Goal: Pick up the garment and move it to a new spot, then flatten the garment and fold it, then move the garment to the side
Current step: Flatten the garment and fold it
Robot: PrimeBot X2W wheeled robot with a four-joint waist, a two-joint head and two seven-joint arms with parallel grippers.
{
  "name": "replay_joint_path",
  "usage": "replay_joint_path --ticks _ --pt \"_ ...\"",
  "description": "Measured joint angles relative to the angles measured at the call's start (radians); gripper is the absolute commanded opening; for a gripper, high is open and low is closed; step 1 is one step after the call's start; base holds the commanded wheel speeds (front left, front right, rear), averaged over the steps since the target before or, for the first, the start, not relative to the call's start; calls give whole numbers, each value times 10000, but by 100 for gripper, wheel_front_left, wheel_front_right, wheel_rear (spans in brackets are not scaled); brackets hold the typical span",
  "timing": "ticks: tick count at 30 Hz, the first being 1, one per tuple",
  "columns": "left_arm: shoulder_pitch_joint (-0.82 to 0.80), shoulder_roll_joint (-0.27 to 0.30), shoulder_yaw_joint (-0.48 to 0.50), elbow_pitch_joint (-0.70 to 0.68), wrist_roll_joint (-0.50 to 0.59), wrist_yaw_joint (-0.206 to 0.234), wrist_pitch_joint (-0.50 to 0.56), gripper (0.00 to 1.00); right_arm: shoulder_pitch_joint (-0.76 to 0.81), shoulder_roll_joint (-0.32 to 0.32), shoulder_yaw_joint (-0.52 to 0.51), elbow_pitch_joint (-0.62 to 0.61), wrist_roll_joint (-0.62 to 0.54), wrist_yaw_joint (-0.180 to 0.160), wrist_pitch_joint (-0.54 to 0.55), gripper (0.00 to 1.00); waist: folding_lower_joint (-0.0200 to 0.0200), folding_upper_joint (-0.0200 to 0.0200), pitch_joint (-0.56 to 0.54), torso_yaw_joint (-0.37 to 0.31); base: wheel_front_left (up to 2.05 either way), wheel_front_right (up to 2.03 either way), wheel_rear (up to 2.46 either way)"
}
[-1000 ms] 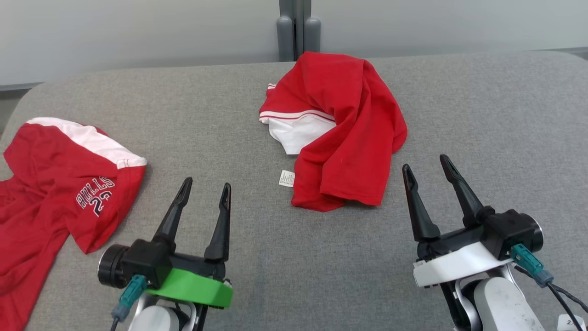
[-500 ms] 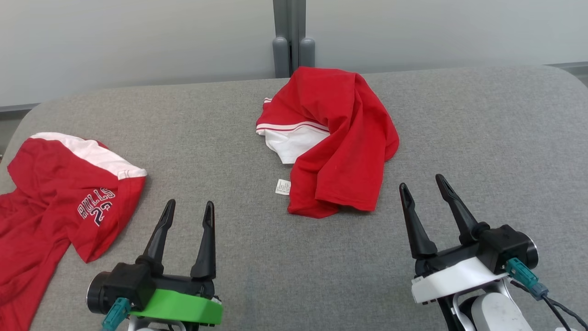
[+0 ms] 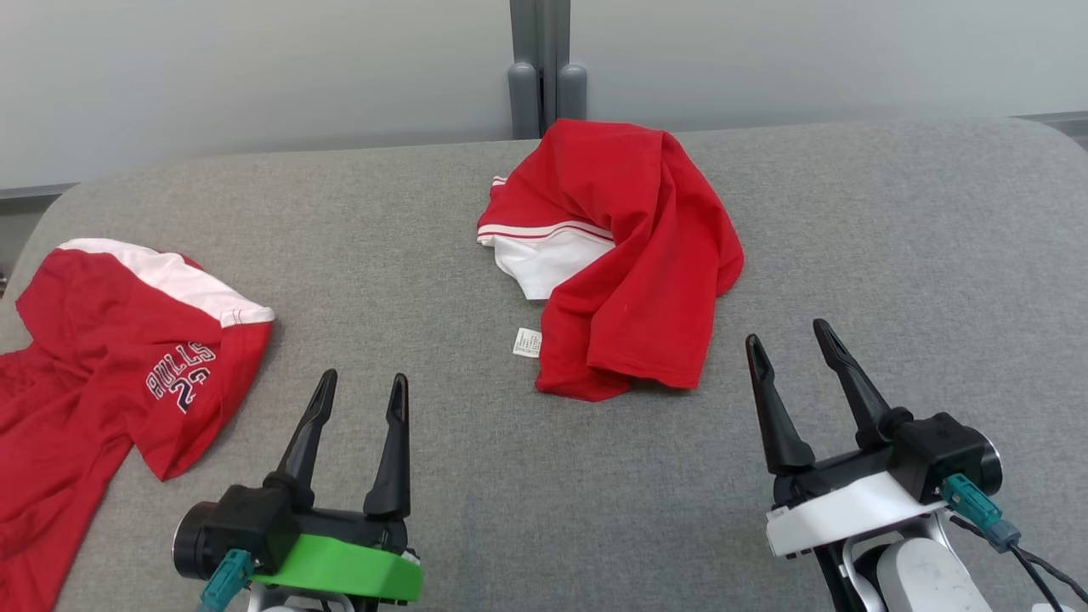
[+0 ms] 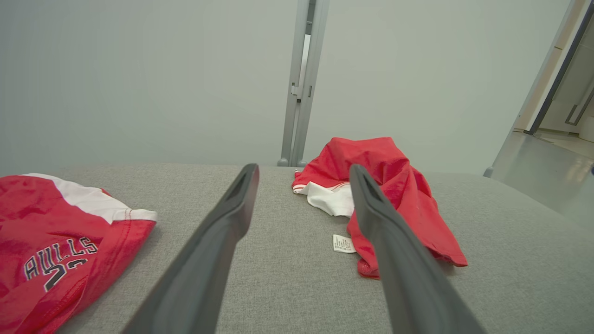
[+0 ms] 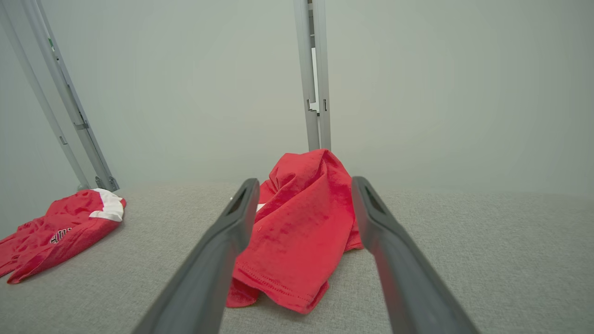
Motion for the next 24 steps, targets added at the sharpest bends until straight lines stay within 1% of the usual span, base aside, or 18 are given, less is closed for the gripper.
replay_joint_path --ticks 5,7,10,12,15,20,24 --pt "-59 0 -136 -2 -40 -2 -2 100 -46 -2 50 -21 -119 0 0 100 0 0 114 185 0 0 0" --pt "-99 0 -180 -4 -107 12 -2 100 -204 -4 288 -2 -249 0 0 100 0 0 189 301 0 0 0" --pt "-221 -2 -230 12 -585 82 -2 100 -586 -2 798 84 -418 0 2 100 0 0 320 502 0 0 0" --pt "-361 -2 -270 31 -598 90 0 100 -895 2 1200 336 -683 0 0 100 0 0 411 679 0 0 0" --pt "-583 -2 -337 44 -658 90 0 100 -1372 -4 1670 997 -1030 0 2 100 0 0 549 976 0 0 0" --pt "-805 -4 -556 50 -842 127 0 100 -2260 6 2084 2163 -1158 0 0 100 0 0 823 1568 0 0 0" --pt "-882 -2 -696 65 -986 190 0 100 -2701 17 1979 3590 -1373 0 0 100 0 0 1035 2058 0 0 0"
